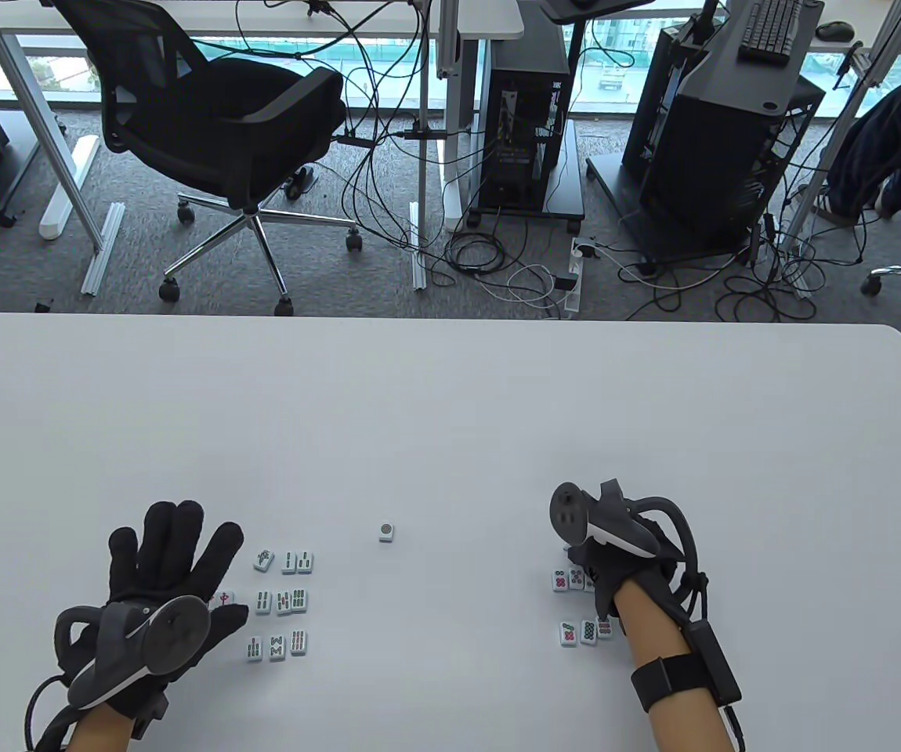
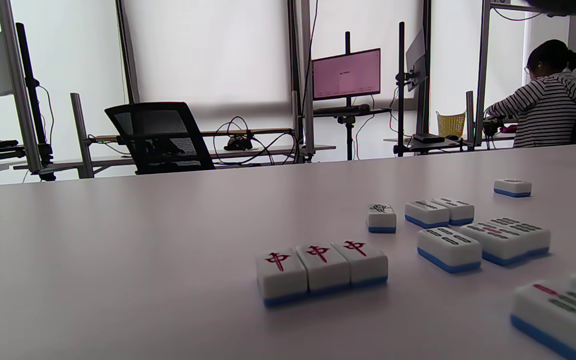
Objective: Mahjong suit sorting
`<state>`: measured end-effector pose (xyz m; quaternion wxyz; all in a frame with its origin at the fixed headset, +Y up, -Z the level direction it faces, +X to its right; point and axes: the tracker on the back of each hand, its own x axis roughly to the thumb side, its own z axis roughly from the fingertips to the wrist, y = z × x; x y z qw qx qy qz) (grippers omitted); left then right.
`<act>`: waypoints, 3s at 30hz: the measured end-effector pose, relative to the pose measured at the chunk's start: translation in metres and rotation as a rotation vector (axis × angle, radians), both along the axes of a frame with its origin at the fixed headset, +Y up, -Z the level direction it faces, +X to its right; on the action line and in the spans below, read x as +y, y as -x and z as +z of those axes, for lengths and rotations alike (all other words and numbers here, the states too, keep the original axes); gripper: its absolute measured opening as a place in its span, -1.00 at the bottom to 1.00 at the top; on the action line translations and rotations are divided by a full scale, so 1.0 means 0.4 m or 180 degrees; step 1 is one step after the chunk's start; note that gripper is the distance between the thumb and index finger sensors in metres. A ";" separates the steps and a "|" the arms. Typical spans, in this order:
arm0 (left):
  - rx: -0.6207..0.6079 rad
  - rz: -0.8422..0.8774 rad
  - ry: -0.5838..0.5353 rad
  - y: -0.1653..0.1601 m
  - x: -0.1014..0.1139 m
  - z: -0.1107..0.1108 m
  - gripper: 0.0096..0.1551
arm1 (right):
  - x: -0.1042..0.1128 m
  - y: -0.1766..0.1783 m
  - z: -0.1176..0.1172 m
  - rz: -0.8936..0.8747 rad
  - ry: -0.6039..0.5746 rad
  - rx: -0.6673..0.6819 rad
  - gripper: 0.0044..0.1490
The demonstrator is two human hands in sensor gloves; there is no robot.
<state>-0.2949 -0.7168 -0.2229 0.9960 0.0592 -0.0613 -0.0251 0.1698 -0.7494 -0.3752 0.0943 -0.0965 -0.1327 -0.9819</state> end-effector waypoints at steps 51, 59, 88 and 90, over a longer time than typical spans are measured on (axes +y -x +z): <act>-0.0086 0.0064 -0.0030 -0.011 0.018 0.010 0.08 | 0.081 0.232 0.007 -0.0230 -0.0482 0.0671 -0.19; -0.0067 0.0029 -0.0013 -0.013 0.020 0.010 0.08 | 0.071 0.027 0.021 -0.0107 -0.0393 0.0200 -0.22; -0.0077 0.0033 0.0008 -0.018 0.023 0.009 0.07 | 0.016 0.254 0.010 -0.0889 -0.0372 0.0679 -0.26; -0.0083 0.0044 0.0003 -0.018 0.022 0.009 0.07 | 0.007 0.312 0.014 -0.0885 -0.0353 0.0798 -0.26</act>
